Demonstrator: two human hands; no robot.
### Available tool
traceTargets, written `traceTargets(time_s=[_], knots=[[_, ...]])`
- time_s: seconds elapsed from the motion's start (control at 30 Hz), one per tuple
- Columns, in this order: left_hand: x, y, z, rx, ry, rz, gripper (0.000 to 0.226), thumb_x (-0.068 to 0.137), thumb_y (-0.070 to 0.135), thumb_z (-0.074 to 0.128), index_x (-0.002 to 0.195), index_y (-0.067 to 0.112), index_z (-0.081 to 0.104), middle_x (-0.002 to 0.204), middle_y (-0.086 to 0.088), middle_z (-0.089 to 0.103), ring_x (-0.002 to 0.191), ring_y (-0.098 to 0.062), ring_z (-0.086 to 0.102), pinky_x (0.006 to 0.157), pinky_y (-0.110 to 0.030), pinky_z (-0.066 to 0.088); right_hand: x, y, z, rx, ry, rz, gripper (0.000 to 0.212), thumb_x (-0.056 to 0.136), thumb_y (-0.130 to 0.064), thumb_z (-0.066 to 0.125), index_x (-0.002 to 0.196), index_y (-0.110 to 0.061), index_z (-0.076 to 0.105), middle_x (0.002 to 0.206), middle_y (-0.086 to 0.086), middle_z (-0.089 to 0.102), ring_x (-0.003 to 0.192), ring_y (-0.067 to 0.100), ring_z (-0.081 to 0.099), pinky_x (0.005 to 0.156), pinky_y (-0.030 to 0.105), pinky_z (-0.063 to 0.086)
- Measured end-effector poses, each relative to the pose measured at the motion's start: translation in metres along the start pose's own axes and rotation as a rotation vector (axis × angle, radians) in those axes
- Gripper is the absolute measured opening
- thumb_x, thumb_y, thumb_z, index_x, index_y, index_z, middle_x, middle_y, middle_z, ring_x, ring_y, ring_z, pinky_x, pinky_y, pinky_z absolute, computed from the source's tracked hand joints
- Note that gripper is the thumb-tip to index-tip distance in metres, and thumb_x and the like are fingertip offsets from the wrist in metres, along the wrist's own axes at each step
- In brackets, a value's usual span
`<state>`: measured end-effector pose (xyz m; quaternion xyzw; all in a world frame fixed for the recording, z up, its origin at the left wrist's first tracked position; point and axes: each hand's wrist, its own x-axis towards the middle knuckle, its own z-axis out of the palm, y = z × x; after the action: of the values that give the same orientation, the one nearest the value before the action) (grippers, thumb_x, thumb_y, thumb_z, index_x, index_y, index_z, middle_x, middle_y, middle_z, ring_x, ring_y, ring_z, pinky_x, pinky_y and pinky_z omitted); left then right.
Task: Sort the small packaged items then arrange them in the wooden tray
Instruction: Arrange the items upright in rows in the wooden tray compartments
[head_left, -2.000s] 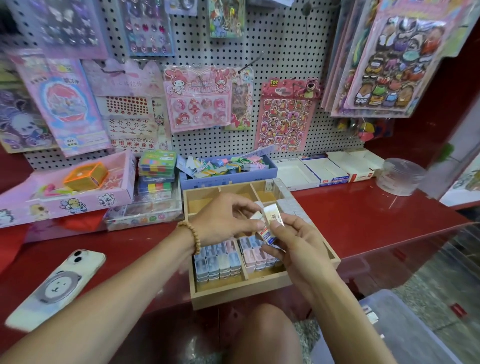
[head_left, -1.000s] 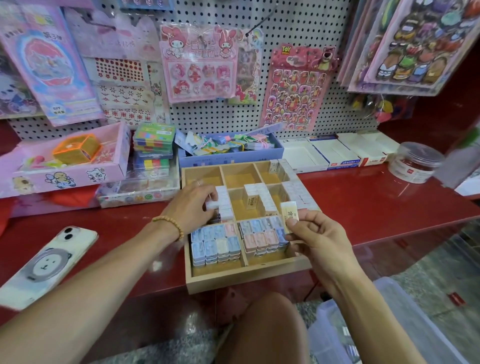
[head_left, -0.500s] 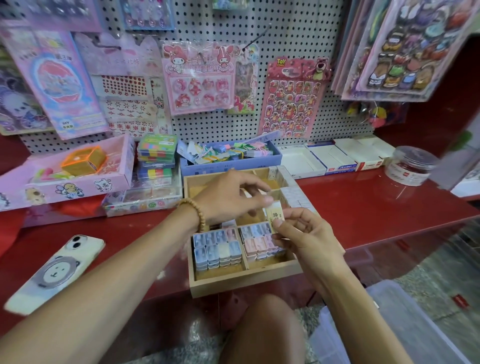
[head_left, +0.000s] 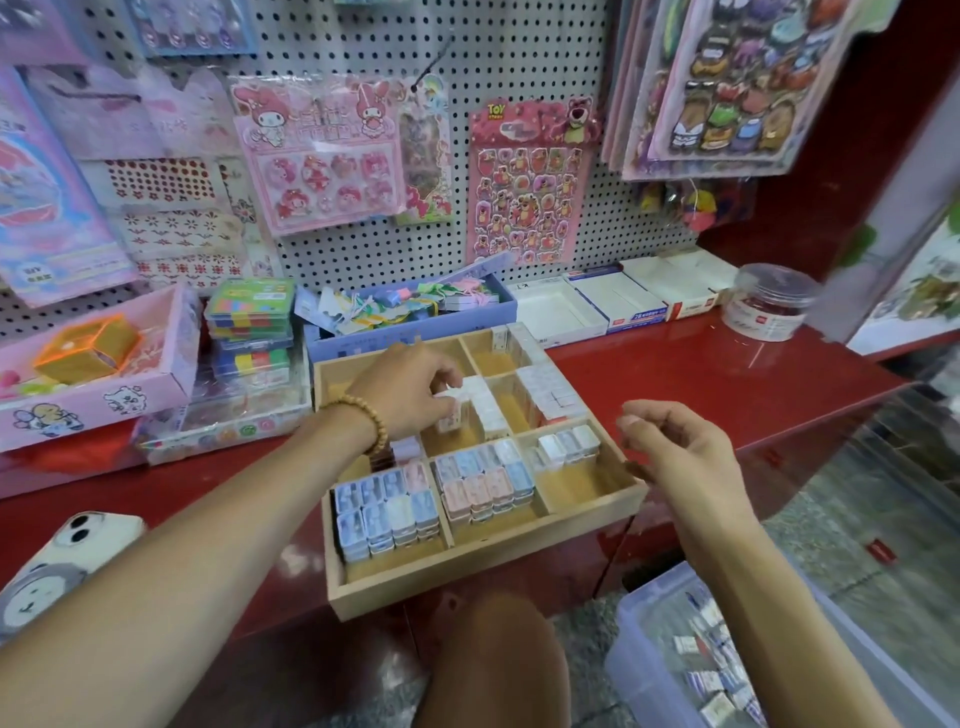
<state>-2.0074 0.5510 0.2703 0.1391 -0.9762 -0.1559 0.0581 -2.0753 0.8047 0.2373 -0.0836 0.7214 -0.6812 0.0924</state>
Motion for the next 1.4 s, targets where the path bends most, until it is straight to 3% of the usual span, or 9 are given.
traceTargets(time_s=[0.23,0.5,0.67,0.77,0.93,1.1,1.17,1.27,1.4], knots=[[0.025,-0.007,0.042,0.050,0.073,0.046,0.013,0.089,0.019,0.065,0.102,0.017,0.067,0.096,0.002,0.059,0.090,-0.015,0.050,0.079,-0.025,0.037,0.018,0.018,-0.026,-0.152,0.064,-0.074,0.011,0.094,-0.015,0.065,0.099,-0.023,0.070,0.091,-0.003,0.069,0.083,0.016,0.062,0.083,0.037,0.052],[0.028,-0.010,0.061,0.026,0.126,0.052,0.020,0.080,0.001,0.056,0.091,0.018,0.060,0.098,-0.003,0.057,0.093,-0.024,0.055,0.073,-0.029,0.041,0.029,0.032,-0.031,-0.214,0.068,-0.105,0.013,0.095,-0.018,0.064,0.095,-0.030,0.069,0.094,-0.006,0.070,0.092,0.023,0.067,0.087,0.041,0.053],[0.026,-0.010,0.065,0.021,0.164,0.045,0.019,0.082,0.004,0.059,0.094,0.018,0.061,0.099,-0.002,0.056,0.093,-0.024,0.055,0.072,-0.028,0.038,0.029,0.040,-0.036,-0.198,0.068,-0.086,0.012,0.095,-0.019,0.063,0.096,-0.029,0.069,0.092,-0.003,0.069,0.085,0.020,0.064,0.068,0.029,0.049],[0.027,-0.007,0.059,0.012,0.128,0.018,0.021,0.081,0.005,0.062,0.099,0.017,0.065,0.099,-0.002,0.057,0.097,-0.024,0.055,0.079,-0.028,0.041,0.025,0.040,-0.039,-0.187,0.072,-0.075,0.012,0.096,-0.018,0.063,0.097,-0.028,0.069,0.092,-0.003,0.069,0.083,0.017,0.062,0.067,0.026,0.047],[0.023,0.002,0.036,0.056,0.128,-0.056,0.023,0.084,0.029,0.070,0.104,0.017,0.070,0.099,0.002,0.067,0.094,-0.018,0.059,0.080,-0.029,0.048,0.015,0.031,-0.047,-0.148,0.084,-0.085,0.011,0.097,-0.016,0.061,0.102,-0.023,0.069,0.091,-0.002,0.068,0.081,0.016,0.063,0.058,0.015,0.048],[-0.003,0.037,0.017,-0.256,0.268,-0.119,0.007,0.085,0.027,0.069,0.085,0.021,0.070,0.082,0.008,0.068,0.080,-0.008,0.063,0.079,-0.026,0.051,0.003,0.027,-0.065,-0.096,0.106,-0.118,0.011,0.095,-0.017,0.065,0.099,-0.026,0.070,0.089,-0.006,0.070,0.076,0.014,0.059,0.080,0.035,0.050],[-0.017,0.056,0.017,-0.437,0.265,-0.129,0.007,0.086,0.025,0.070,0.081,0.021,0.069,0.082,0.009,0.068,0.077,-0.005,0.064,0.077,-0.026,0.053,-0.006,0.022,-0.076,-0.087,0.119,-0.131,0.011,0.095,-0.016,0.064,0.101,-0.024,0.069,0.086,-0.004,0.068,0.074,0.012,0.057,0.078,0.033,0.048],[-0.038,0.086,0.026,-0.714,0.241,-0.169,0.001,0.086,0.022,0.069,0.085,0.022,0.069,0.082,0.003,0.069,0.071,-0.012,0.070,0.076,-0.038,0.058,-0.023,0.017,-0.098,-0.087,0.153,-0.154,0.011,0.095,-0.014,0.063,0.102,-0.020,0.069,0.088,0.002,0.069,0.075,0.014,0.057,0.077,0.034,0.049],[-0.064,0.128,0.049,-0.880,0.234,-0.193,0.008,0.087,0.013,0.067,0.088,0.020,0.067,0.074,-0.001,0.065,0.067,-0.019,0.071,0.072,-0.040,0.058,-0.047,0.017,-0.136,-0.092,0.225,-0.148,0.013,0.096,-0.011,0.062,0.103,-0.020,0.068,0.090,0.000,0.068,0.077,0.012,0.059,0.077,0.031,0.051]])
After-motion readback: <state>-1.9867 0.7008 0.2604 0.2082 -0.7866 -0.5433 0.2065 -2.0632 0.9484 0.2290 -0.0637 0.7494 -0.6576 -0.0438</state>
